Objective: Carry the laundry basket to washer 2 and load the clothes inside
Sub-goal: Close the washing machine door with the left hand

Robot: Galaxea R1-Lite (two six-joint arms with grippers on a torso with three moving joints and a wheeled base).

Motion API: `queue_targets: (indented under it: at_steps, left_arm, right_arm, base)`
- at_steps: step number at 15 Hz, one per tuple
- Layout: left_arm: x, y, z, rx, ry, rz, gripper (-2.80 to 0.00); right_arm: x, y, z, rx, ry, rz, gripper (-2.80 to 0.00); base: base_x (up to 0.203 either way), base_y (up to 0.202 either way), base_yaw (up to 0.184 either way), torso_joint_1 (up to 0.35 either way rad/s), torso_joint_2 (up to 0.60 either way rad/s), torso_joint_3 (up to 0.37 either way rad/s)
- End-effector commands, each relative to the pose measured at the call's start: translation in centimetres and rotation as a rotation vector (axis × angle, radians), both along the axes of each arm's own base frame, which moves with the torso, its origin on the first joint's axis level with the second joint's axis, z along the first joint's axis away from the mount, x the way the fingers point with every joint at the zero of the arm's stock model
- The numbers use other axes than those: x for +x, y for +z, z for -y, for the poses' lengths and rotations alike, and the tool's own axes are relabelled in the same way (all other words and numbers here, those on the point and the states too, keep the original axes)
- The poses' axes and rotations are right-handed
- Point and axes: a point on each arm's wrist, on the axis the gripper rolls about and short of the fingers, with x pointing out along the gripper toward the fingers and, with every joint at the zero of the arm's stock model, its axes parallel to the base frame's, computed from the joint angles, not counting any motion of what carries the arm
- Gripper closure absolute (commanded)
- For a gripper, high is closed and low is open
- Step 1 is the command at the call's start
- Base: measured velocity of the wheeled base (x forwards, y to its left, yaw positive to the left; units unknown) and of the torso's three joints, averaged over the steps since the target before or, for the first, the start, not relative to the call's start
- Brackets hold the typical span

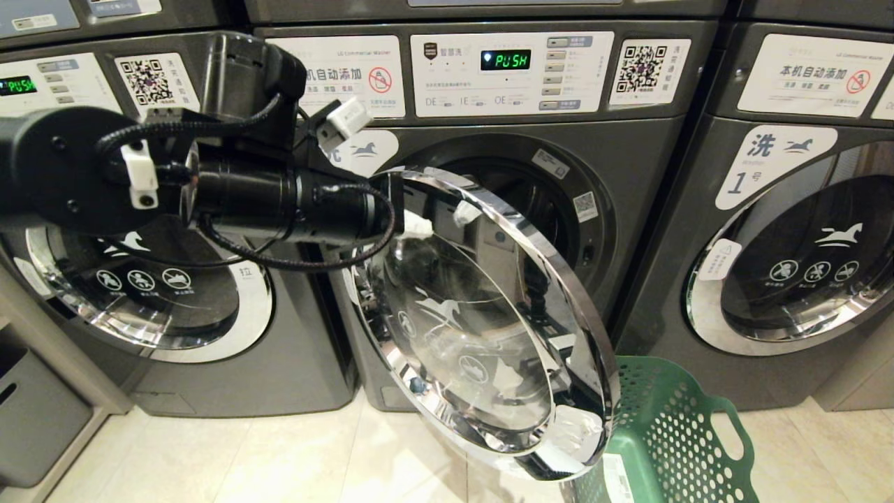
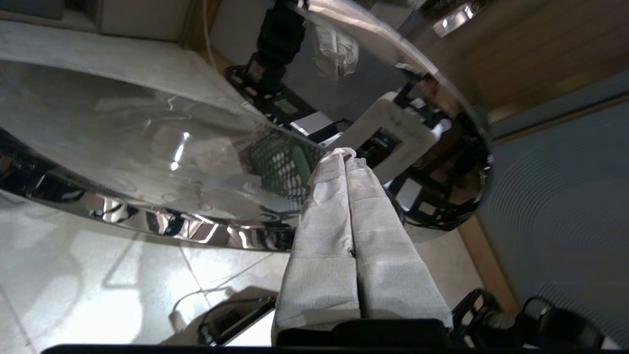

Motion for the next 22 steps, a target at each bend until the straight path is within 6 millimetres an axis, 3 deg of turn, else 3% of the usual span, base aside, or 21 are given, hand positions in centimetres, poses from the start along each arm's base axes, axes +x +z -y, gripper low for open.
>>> queue_targets:
  at_steps: [1,3,5,8,10,13,15,17,22]
  left_arm:
    - [1.1,1.3,0.7,-0.057,0.023,0.013,0.00]
    - [1.2,2.9,0.6,-0.093,0.105,0.040,0.00]
    - [0.6,3.8,0.4,-0.081,0.212,0.082,0.00]
    - [-1.5,5.8,-0.5,-0.081,0.348,0.160,0.00]
    - [-2.8,6.7,-1.2,-0.089,0.371,0.180,0.00]
    - [-3.9,6.5,-1.9,-0.076,0.376,0.165,0.00]
    - [-3.4,5.9,-1.8,-0.067,0.381,0.151,0.00]
    - [-3.2,5.4,-1.7,-0.059,0.381,0.138,0.00]
    - [-2.6,4.7,-1.2,-0.050,0.377,0.121,0.00]
  right_arm:
    - [5.8,2.7,-0.2,0.057,0.081,-0.231,0.00]
    - [10.2,3.0,-0.4,0.135,0.196,-0.404,0.00]
    - [15.4,1.9,-0.5,0.187,0.252,-0.548,0.00]
    - [22.4,-1.4,-0.6,0.219,0.274,-0.645,0.00]
    - [25.4,-3.7,-1.0,0.229,0.296,-0.684,0.00]
    - [26.4,-5.6,-3.4,0.233,0.428,-0.774,0.00]
    - [26.4,-6.7,-4.7,0.255,0.549,-0.844,0.00]
    - [27.8,-8.4,-5.6,0.253,0.576,-0.887,0.00]
    - [32.4,-11.9,-6.9,0.198,0.538,-0.729,0.00]
  base:
    - [0.000,0.000,0.000,0.000,0.00,0.000]
    - [0.000,0.000,0.000,0.000,0.00,0.000]
    - [0.000,0.000,0.000,0.000,0.00,0.000]
    - [0.000,0.000,0.000,0.000,0.00,0.000]
    - [0.000,0.000,0.000,0.000,0.00,0.000]
    - [0.000,0.000,0.000,0.000,0.00,0.000]
    - [0.000,0.000,0.000,0.000,0.00,0.000]
    - [0.000,0.000,0.000,0.000,0.00,0.000]
    - [0.000,0.000,0.000,0.000,0.00,0.000]
